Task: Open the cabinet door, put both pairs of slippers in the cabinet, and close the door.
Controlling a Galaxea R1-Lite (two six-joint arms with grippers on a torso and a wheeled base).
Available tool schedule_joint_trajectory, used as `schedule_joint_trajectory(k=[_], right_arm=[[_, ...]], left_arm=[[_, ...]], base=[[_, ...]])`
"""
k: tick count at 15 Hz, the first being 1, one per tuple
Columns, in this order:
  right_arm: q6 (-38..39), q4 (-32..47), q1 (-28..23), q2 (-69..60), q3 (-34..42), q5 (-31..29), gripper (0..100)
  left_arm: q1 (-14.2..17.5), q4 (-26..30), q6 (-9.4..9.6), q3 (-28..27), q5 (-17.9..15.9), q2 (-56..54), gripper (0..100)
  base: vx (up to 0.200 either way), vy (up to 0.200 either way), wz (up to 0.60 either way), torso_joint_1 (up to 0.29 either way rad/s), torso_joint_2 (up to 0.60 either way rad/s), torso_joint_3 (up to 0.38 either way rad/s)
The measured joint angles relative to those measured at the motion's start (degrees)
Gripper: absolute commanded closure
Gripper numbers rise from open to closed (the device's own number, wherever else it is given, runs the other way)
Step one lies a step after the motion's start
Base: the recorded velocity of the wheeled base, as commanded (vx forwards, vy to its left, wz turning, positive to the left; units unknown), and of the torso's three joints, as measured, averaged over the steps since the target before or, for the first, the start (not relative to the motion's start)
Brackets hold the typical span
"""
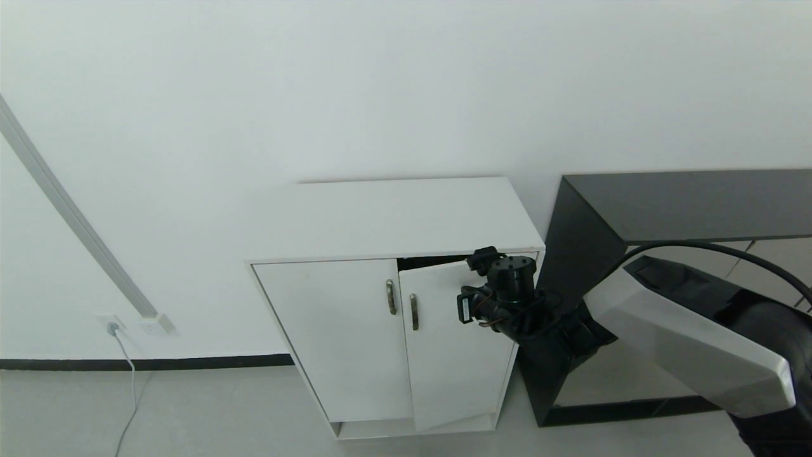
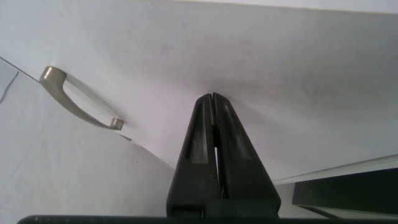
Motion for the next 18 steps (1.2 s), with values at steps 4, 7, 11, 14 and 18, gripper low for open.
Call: schedule_joint_trajectory(k=[4,7,11,14,18], right_arm=[[0.0,1.0,-0.3,0.7,-2.0,0.0,100],[0.0,1.0,-0.3,1.2,-2.7,0.0,100],[0.0,2.0,-0.7,1.7,-3.7,0.0,100],[0.0,2.3,-0.8,1.8,-4.3,-0.1,100],[0.0,2.9,-0.8,1.8,-5.0,0.0,100]], left_arm=[[0.0,0.0,0.0,0.0,0.0,0.0,100],[0.0,0.0,0.0,0.0,0.0,0.0,100],[0.0,0.0,0.0,0.0,0.0,0.0,100],[0.0,0.0,0.0,0.0,0.0,0.0,100],[0.0,0.0,0.0,0.0,0.0,0.0,100]], base=[[0.0,0.0,0.0,0.0,0.0,0.0],[0.0,0.0,0.0,0.0,0.0,0.0],[0.0,0.0,0.0,0.0,0.0,0.0],[0.0,0.0,0.0,0.0,0.0,0.0],[0.0,0.0,0.0,0.0,0.0,0.0]])
